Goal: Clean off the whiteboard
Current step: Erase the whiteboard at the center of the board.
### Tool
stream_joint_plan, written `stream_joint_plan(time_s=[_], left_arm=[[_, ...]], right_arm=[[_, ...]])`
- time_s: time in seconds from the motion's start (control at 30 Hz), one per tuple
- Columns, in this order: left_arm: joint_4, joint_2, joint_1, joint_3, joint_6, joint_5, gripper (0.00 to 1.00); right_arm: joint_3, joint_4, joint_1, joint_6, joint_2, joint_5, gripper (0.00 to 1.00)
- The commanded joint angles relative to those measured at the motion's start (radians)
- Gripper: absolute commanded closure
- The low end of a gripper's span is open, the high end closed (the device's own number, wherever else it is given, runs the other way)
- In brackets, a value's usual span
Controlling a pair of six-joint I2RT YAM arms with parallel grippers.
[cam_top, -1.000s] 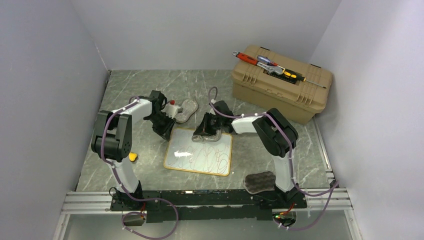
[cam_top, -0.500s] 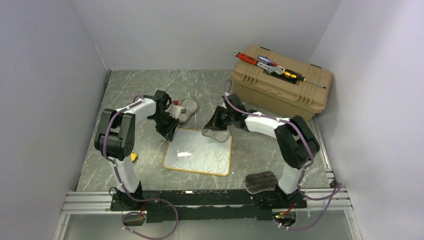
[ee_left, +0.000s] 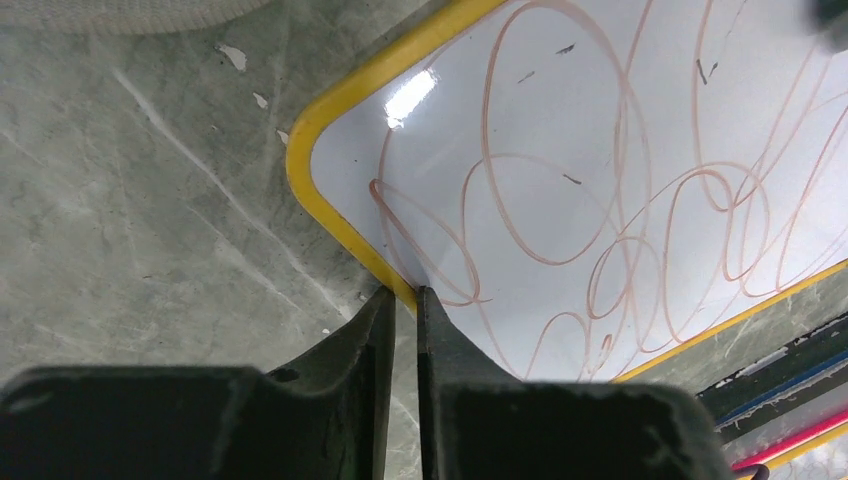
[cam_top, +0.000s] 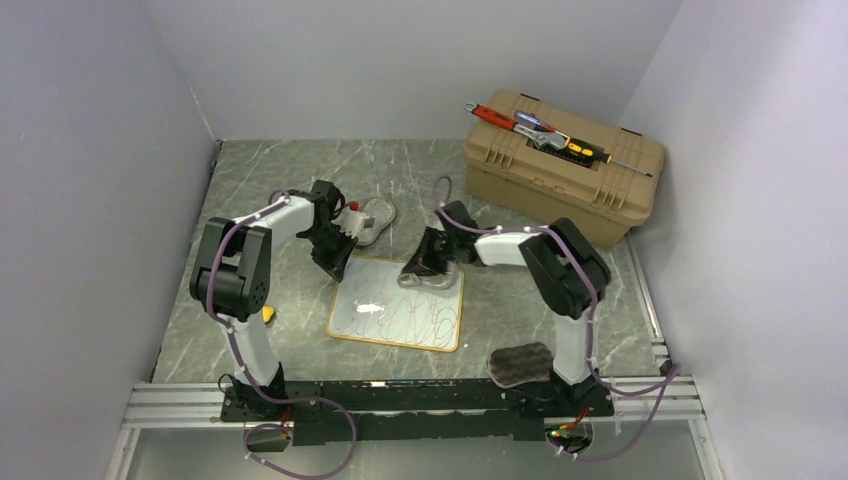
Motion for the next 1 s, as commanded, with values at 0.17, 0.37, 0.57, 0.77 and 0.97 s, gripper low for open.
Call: stream_joint_plan(time_s=[0.17, 0.37, 0.57, 0.77, 0.97], left_arm=[[0.123, 0.116, -0.012, -0.063, 0.046, -0.088, 0.91], [0.129, 0.11, -0.013, -0.074, 0.058, -0.094, 0.94], [0.132, 0.106, -0.012, -0.077, 0.058, -0.092, 0.96], [0.134, 0.103, -0.012, -0.08, 0.058, -0.083, 0.98], [0.143, 0.097, -0.011, -0.089, 0.056, -0.076, 0.98]], right_arm=[[0.233, -0.023, 0.096, 0.04, 0.222, 0.137, 1.0], [-0.031, -0.086, -0.005, -0.053, -0.053, 0.207, 1.0], [0.018, -0.059, 0.065, 0.001, 0.087, 0.198, 1.0], [0.38, -0.063, 0.195, 0.074, 0.354, 0.167, 1.0], [0.249, -0.005, 0.154, 0.114, 0.296, 0.162, 1.0]])
